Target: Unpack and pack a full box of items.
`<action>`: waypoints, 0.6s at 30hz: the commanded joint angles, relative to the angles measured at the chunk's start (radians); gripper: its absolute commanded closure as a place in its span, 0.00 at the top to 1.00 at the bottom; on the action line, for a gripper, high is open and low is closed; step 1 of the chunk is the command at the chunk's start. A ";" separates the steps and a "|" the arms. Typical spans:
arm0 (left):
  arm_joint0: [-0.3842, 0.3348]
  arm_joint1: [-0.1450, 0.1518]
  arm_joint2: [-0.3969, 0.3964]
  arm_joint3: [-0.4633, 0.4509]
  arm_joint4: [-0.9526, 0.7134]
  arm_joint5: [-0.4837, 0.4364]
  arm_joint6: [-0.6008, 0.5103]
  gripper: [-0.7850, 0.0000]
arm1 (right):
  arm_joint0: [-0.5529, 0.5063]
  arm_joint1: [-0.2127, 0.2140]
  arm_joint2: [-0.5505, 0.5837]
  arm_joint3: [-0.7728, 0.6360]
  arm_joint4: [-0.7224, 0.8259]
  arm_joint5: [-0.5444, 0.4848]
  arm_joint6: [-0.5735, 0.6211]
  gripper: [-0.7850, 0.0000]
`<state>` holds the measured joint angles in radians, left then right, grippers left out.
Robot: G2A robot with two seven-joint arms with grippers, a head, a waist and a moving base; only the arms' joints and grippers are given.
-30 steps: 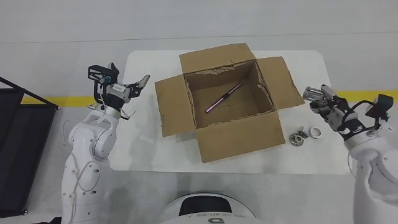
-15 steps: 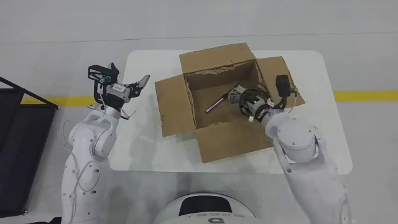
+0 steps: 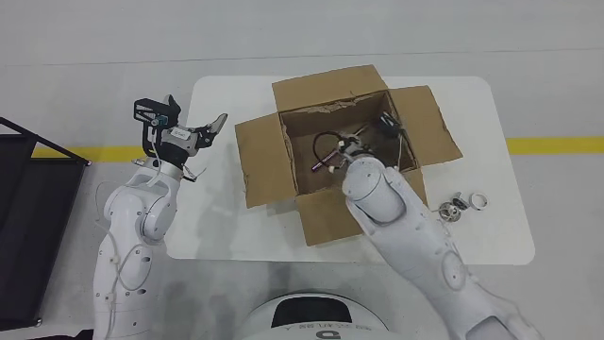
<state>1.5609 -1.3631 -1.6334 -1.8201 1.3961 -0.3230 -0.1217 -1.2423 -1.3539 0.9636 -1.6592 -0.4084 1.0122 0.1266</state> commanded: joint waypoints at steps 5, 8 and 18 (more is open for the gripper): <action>0.000 0.000 0.000 0.000 0.000 0.000 0.000 1.00 | 0.039 -0.034 -0.014 0.118 -0.035 0.000 -0.015 0.38; 0.000 0.000 0.000 0.000 0.000 0.000 0.000 1.00 | 0.043 -0.046 -0.008 0.132 -0.053 0.000 -0.006 0.48; 0.000 0.000 0.000 0.000 0.000 0.000 0.000 1.00 | -0.015 -0.070 0.066 0.046 -0.171 0.000 0.055 1.00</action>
<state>1.5609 -1.3631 -1.6334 -1.8201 1.3961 -0.3230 -0.1217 -1.2449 -1.4225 1.0179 -1.5886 -0.5688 1.0123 0.1652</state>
